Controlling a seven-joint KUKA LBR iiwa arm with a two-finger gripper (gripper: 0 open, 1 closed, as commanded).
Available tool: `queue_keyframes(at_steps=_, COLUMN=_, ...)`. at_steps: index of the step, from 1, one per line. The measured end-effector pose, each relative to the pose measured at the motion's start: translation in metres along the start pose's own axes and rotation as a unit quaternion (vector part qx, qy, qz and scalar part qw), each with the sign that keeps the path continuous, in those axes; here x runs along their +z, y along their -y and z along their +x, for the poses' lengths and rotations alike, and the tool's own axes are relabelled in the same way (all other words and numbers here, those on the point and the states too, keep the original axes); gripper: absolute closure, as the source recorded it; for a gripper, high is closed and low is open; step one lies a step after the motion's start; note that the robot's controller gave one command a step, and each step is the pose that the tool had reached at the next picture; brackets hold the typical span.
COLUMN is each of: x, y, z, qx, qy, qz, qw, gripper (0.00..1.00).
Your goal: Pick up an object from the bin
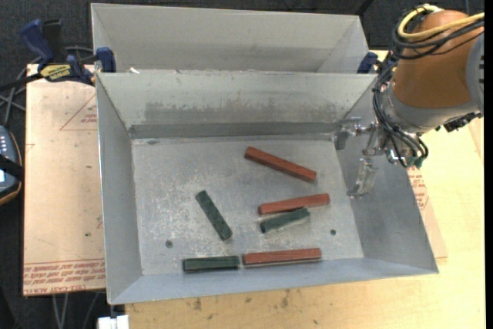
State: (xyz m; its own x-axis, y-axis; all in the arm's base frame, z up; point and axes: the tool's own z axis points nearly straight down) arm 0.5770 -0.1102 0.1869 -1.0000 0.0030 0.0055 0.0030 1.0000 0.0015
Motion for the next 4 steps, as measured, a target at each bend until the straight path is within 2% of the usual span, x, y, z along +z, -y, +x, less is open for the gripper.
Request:
queue_keyframes(at_steps=1, x=-0.004, y=0.0, z=-0.002, qx=-0.002, qy=0.0036, qz=0.001, qw=1.0, gripper=0.0)
queue_keyframes(at_steps=2, x=0.045, y=-0.033, z=-0.027, qx=0.037, qy=0.0069, qz=0.001, qw=0.9993, gripper=0.0)
queue_keyframes(at_steps=3, x=0.051, y=-0.083, z=-0.044, qx=0.054, qy=0.0039, qz=-0.001, qw=0.9985, gripper=0.0)
queue_keyframes(at_steps=4, x=0.059, y=-0.063, z=-0.064, qx=0.03, qy=0.0054, qz=0.001, qw=0.9995, gripper=0.0)
